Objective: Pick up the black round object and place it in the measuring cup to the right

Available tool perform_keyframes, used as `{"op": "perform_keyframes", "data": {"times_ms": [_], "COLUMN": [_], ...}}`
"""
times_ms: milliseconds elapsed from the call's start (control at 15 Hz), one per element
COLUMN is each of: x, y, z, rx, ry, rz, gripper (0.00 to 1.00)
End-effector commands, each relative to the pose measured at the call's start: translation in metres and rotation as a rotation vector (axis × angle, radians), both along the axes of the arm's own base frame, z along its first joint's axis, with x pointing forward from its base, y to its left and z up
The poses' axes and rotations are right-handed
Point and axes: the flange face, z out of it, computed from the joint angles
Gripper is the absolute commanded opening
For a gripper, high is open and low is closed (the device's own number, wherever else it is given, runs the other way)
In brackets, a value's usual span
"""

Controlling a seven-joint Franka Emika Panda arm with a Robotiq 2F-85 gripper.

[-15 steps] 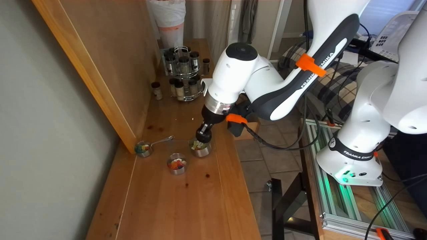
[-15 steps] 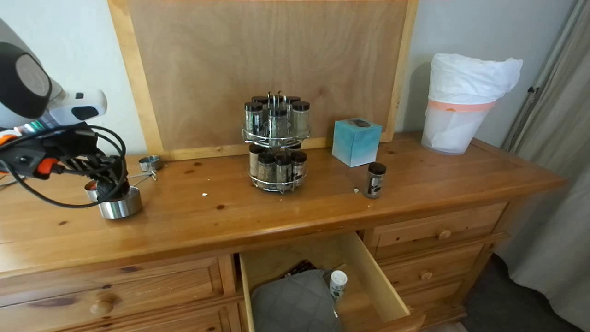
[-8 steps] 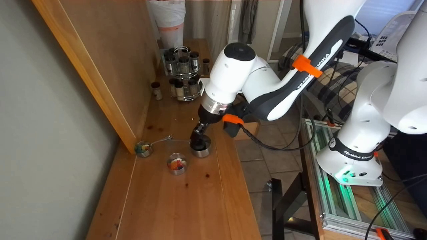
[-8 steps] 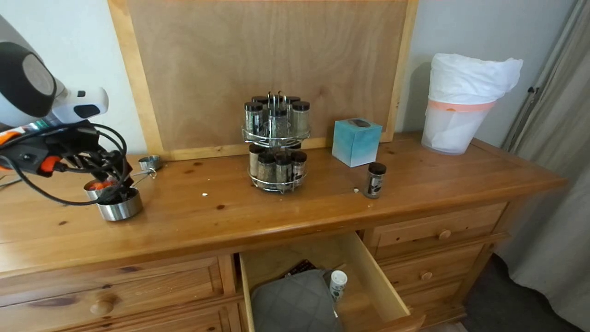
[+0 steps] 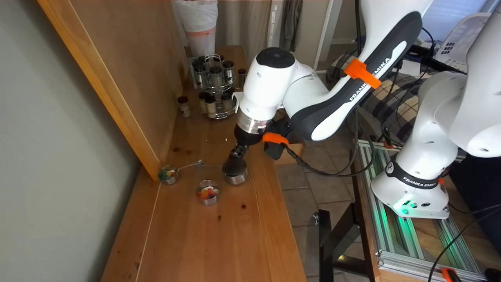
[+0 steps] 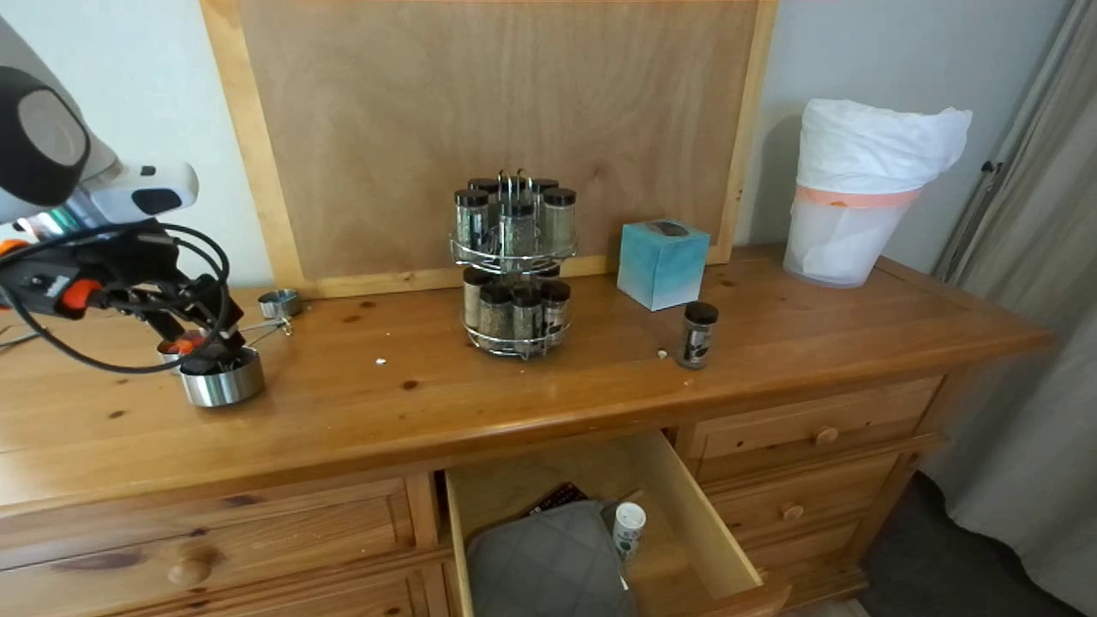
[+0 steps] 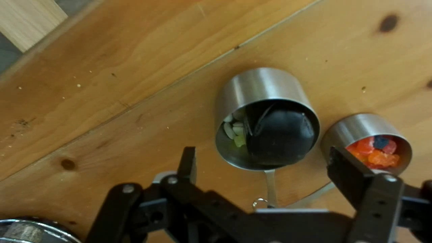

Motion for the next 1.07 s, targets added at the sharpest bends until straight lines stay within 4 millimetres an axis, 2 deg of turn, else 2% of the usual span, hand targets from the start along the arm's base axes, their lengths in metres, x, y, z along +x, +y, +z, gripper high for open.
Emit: {"op": "perform_keyframes", "data": {"times_ms": [0, 200, 400, 667, 800, 867, 1000], "x": [-0.014, -0.018, -0.022, -0.038, -0.052, -0.035, -0.044], "y": [-0.007, -0.021, -0.038, -0.058, -0.066, -0.06, -0.065], "z": [0.043, 0.087, 0.126, 0.171, 0.189, 0.172, 0.187], "rx": [-0.042, -0.03, 0.057, 0.15, 0.16, 0.13, 0.136], "ry": [0.065, 0.078, 0.094, 0.062, 0.07, 0.071, 0.067], "rz": [0.005, 0.002, 0.026, 0.143, 0.212, 0.152, 0.187], "gripper": [1.0, 1.0, 1.0, 1.0, 1.0, 1.0, 1.0]}}
